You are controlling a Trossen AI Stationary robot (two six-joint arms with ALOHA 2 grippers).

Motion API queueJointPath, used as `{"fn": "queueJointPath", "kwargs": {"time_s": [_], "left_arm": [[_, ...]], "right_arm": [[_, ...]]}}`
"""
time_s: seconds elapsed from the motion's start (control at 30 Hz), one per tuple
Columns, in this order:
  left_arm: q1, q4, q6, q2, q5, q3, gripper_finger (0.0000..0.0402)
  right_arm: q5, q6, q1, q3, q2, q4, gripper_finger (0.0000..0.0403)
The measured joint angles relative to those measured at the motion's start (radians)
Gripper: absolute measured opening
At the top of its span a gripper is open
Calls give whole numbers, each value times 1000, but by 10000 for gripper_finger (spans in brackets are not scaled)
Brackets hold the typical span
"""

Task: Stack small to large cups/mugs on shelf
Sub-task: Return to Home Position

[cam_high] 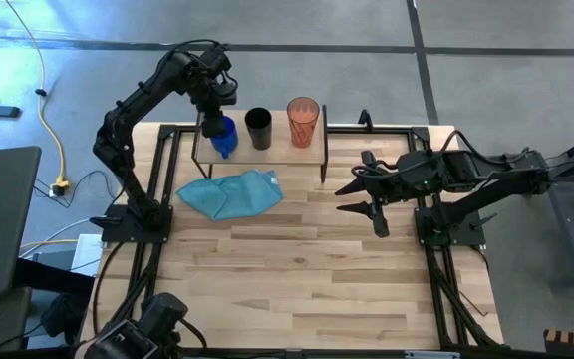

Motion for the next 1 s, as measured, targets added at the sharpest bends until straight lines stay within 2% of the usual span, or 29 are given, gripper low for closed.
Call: {"fn": "queueJointPath", "kwargs": {"time_s": [0.73,0.87,1.0], "left_arm": [[-13,18,-22,-62,-56,5,106],[-13,15,-24,-73,-60,38,106],[-13,13,-35,-72,-60,124,106]], "right_arm": [[-5,4,0,0,0,5,144],[-5,8,0,0,0,6,144],[-5,8,0,0,0,6,144]]}}
